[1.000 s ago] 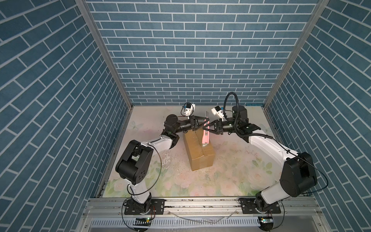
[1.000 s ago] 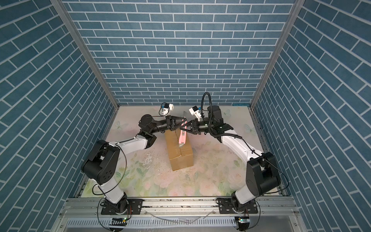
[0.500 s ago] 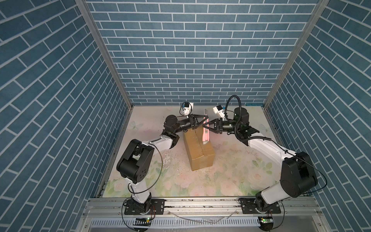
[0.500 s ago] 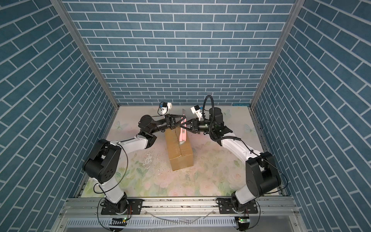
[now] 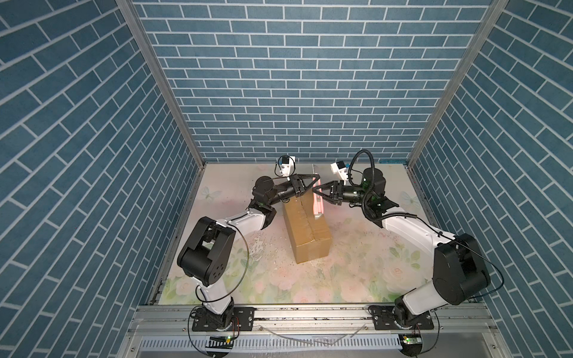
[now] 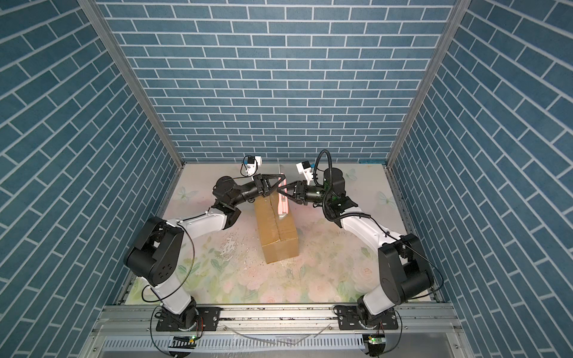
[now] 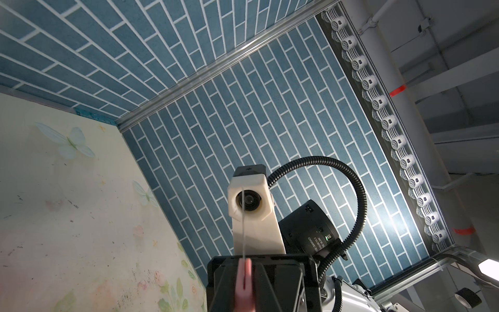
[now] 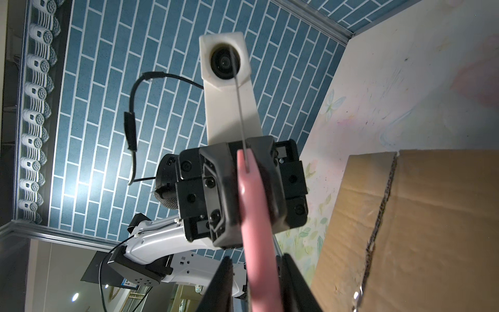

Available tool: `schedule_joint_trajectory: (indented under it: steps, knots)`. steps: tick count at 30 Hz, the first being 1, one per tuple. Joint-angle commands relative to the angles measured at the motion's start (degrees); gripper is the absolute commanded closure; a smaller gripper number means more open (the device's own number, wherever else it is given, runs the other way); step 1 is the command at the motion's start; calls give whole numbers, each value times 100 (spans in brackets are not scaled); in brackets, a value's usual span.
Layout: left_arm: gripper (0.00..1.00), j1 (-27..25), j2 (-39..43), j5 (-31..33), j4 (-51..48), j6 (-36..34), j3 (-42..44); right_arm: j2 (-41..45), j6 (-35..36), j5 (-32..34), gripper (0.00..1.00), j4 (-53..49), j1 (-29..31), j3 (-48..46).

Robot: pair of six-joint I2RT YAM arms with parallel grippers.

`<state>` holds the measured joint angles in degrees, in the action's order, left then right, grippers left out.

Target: Unpack the express box

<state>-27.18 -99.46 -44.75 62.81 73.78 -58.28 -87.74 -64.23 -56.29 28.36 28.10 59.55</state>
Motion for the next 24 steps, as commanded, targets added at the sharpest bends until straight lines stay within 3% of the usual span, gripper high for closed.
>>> schedule_joint_trajectory:
  steps: [1,11,18,22,24]
  knots:
    - [100,-29,113,270,-85,-232,9,41,-116,-40,68,348,108,29]
    - [100,-113,63,532,191,-61,118,-41,-131,3,73,380,161,137]
    - [100,-117,170,687,345,-50,388,9,-166,124,85,438,164,94]
    - [100,-119,240,738,371,-65,530,96,-163,157,100,419,161,44]
    - [100,-115,260,756,399,-65,584,132,-161,120,100,390,161,36]
